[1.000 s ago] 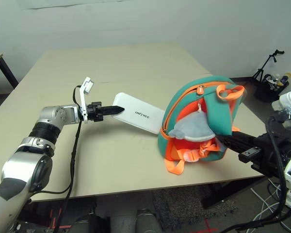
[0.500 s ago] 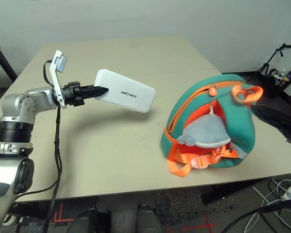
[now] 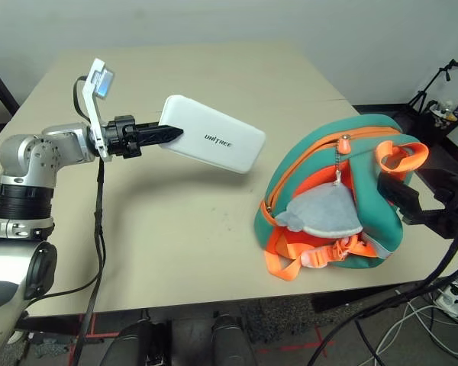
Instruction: Put the pencil case into the backpack and zip it.
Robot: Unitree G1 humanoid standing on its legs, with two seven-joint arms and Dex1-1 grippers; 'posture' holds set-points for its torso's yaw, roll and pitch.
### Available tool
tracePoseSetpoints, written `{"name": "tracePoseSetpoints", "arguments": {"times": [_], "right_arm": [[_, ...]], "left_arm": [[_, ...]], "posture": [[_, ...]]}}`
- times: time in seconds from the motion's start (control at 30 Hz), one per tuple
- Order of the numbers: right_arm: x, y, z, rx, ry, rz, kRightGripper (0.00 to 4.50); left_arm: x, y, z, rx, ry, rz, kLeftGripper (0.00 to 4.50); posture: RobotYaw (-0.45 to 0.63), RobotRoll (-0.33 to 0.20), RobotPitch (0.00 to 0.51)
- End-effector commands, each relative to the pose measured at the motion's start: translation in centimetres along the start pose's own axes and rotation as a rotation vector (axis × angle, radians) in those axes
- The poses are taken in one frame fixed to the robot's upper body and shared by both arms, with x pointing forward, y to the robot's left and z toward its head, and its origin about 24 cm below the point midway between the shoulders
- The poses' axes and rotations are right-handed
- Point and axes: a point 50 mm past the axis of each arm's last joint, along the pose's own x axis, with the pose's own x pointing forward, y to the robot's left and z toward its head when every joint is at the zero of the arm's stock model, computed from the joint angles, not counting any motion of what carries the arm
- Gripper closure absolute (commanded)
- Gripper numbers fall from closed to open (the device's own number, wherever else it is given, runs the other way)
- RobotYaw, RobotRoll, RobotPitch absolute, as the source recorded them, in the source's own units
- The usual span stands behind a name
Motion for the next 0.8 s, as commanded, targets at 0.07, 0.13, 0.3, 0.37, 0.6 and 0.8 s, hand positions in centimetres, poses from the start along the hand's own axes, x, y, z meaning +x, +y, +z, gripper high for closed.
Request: {"name": "tracePoseSetpoints", "arguments": {"times": [0.07,0.13,0.3,0.37,0.6,0.8], "right_arm": [[-1.3,0.1,0.1,0.005,-0.003,0.021,0.0],[-1.8,0.2,0.5,0.015,-0.033,0.031,0.0],[-2.3,2.3,0.5,0.102,-0.067,0.127,0.0],[-2.3,3.0,0.4,0.123,-0.058,0.144,0.0],[-2.8,3.8,0.8,0.112,-0.096,0.167,0.0],[-2.2,4.2,-0.1,0.101,-0.003,0.148,0.0]], "left_arm": [[0.3,0.2,0.7,0.037,0.013,-0.013,3.09],[0.5,0.3,0.8,0.042,0.019,-0.02,3.09],[1.2,0.5,1.2,0.057,0.03,-0.041,3.09],[1.3,0.6,1.3,0.061,0.032,-0.044,3.09],[1.3,1.0,1.2,0.067,0.045,-0.047,3.09],[1.6,0.9,1.0,0.067,0.043,-0.054,3.09]], "posture": [[-0.32,0.0,0.085],[-0.33,0.0,0.084],[-0.34,0.0,0.075],[-0.35,0.0,0.074],[-0.36,0.0,0.067],[-0.35,0.0,0.058]]}}
